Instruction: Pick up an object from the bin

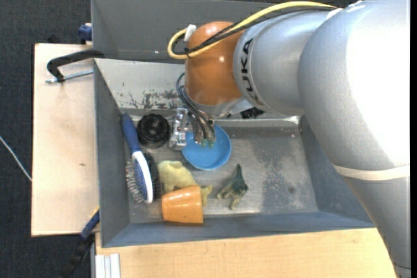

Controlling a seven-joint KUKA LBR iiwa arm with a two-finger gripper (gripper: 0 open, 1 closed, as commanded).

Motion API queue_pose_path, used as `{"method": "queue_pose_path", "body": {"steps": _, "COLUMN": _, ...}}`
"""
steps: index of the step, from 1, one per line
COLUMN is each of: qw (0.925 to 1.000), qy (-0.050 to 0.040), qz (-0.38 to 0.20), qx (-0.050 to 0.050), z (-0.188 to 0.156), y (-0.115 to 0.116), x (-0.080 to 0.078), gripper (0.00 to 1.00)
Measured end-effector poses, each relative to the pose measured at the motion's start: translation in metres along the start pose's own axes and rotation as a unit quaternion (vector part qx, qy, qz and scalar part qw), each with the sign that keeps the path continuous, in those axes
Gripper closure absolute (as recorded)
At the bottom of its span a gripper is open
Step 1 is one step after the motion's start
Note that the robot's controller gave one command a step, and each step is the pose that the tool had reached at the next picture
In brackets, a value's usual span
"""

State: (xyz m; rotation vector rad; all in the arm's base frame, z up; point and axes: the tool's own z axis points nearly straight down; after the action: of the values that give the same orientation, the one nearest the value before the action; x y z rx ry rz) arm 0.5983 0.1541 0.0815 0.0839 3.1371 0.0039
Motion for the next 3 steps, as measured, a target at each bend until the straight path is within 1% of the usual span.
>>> {"method": "queue_pose_path", "body": {"steps": 1, "qw": 0.9999, "qy": -0.0049, "qz": -0.012, "qx": -0.001, "z": -0.079, "y": 0.011, "x": -0.001, "gripper": 1.00}}
{"method": "queue_pose_path", "body": {"steps": 2, "qw": 1.0000, "qy": -0.0018, "qz": -0.010, "qx": 0.000, "z": -0.023, "y": 0.019, "x": 0.001, "gripper": 1.00}}
{"method": "queue_pose_path", "body": {"steps": 3, "qw": 1.0000, "qy": -0.0039, "qz": -0.009, "qx": -0.001, "z": -0.075, "y": 0.017, "x": 0.002, "gripper": 1.00}}
